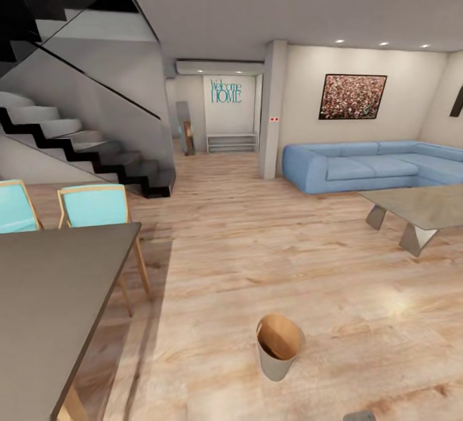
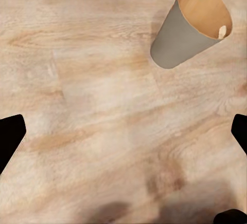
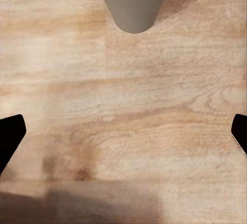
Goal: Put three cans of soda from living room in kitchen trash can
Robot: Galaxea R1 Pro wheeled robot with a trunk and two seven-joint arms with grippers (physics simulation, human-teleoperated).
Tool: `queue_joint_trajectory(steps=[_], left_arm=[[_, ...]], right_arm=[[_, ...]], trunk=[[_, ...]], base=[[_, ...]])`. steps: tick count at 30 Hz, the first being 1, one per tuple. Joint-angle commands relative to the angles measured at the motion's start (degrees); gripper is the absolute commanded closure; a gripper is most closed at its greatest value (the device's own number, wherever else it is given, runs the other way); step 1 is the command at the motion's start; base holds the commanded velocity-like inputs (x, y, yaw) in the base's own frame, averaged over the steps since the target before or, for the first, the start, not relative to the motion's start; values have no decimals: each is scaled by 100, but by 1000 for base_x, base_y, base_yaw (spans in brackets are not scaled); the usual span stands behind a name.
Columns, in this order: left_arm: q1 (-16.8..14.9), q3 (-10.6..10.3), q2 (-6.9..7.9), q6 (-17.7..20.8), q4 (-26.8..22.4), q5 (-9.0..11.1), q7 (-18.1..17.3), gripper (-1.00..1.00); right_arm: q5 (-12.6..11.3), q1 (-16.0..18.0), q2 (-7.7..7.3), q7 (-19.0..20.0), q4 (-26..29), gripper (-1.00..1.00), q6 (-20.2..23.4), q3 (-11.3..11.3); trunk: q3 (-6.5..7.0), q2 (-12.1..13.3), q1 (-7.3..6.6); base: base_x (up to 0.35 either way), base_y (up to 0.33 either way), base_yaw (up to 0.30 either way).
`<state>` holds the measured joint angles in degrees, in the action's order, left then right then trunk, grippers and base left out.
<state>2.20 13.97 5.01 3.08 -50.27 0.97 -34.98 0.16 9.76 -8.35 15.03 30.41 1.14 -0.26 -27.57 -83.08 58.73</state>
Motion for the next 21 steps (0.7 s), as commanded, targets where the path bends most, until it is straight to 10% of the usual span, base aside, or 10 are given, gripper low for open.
queue_joint_trajectory(steps=[1, 21], left_arm=[[0, 0, 0, 0, 0, 0, 0, -100], [0, 9, 0, -9, 0, 2, -9, -100]], right_arm=[[0, 0, 0, 0, 0, -100, 0, 0], [1, 0, 0, 0, 0, -100, 0, 0]], trunk=[[0, 0, 0], [0, 0, 0]], base=[[345, 0, 0], [268, 0, 0]])
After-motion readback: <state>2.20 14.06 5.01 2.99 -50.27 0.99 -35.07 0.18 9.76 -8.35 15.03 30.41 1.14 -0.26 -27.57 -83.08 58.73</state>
